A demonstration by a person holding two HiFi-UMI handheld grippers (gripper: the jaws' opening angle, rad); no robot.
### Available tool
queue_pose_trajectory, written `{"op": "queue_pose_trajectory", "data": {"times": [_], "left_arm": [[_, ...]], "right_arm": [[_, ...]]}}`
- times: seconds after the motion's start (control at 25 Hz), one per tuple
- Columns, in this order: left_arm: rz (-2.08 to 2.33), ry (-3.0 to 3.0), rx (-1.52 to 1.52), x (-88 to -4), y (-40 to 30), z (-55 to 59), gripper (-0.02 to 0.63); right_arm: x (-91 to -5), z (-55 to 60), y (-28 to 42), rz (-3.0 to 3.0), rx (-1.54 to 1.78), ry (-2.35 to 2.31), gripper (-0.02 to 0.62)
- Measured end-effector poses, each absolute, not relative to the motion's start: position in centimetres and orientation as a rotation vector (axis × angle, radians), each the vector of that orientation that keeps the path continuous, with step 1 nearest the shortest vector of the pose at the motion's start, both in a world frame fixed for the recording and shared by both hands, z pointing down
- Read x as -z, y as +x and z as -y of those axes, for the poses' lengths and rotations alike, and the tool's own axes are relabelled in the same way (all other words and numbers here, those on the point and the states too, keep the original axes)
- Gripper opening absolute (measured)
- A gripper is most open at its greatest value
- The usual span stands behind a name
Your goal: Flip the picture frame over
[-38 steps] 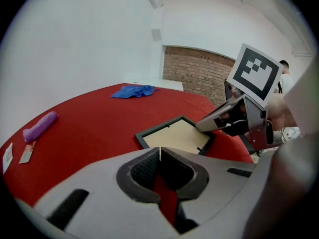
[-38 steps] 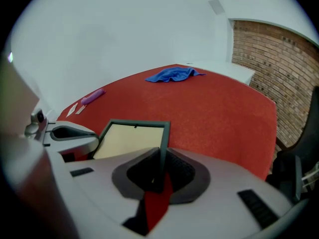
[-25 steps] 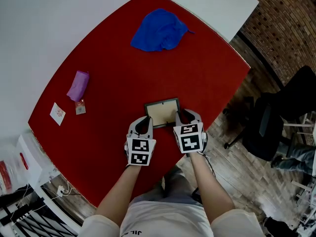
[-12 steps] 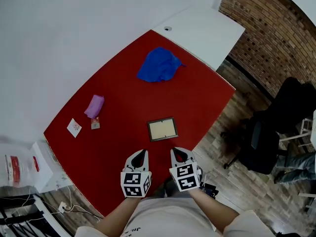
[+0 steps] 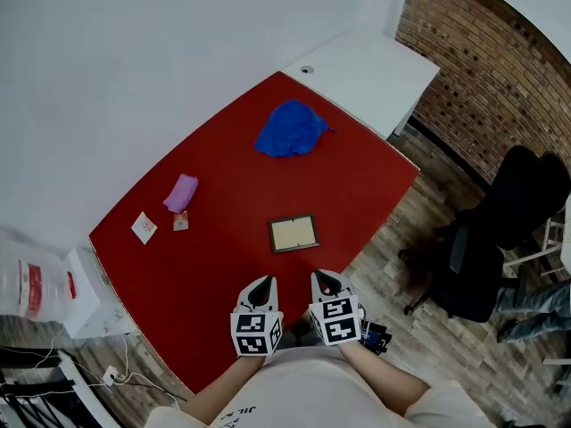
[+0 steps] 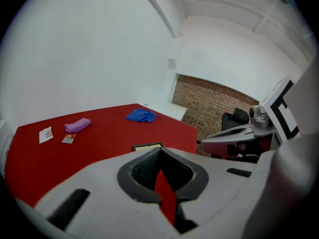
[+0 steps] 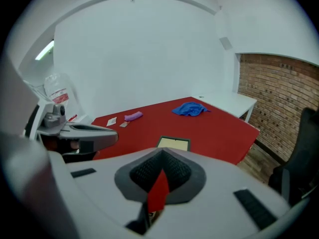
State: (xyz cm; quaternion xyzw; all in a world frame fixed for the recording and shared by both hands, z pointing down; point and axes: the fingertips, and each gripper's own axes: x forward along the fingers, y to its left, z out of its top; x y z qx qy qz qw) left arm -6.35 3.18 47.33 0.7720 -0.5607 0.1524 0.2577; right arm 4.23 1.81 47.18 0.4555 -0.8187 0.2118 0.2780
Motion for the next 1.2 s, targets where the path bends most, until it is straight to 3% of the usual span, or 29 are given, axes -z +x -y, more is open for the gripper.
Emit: {"op": "queue_pose_trajectory", "data": {"times": [1.2], "left_arm": [[1.513,2.132,-0.427,-46.3,-6.2,-4.0,0.006]], "right_arm": [[-47.3,-3.4,5.6,2.186,-0.595,1.276,0.003]]}}
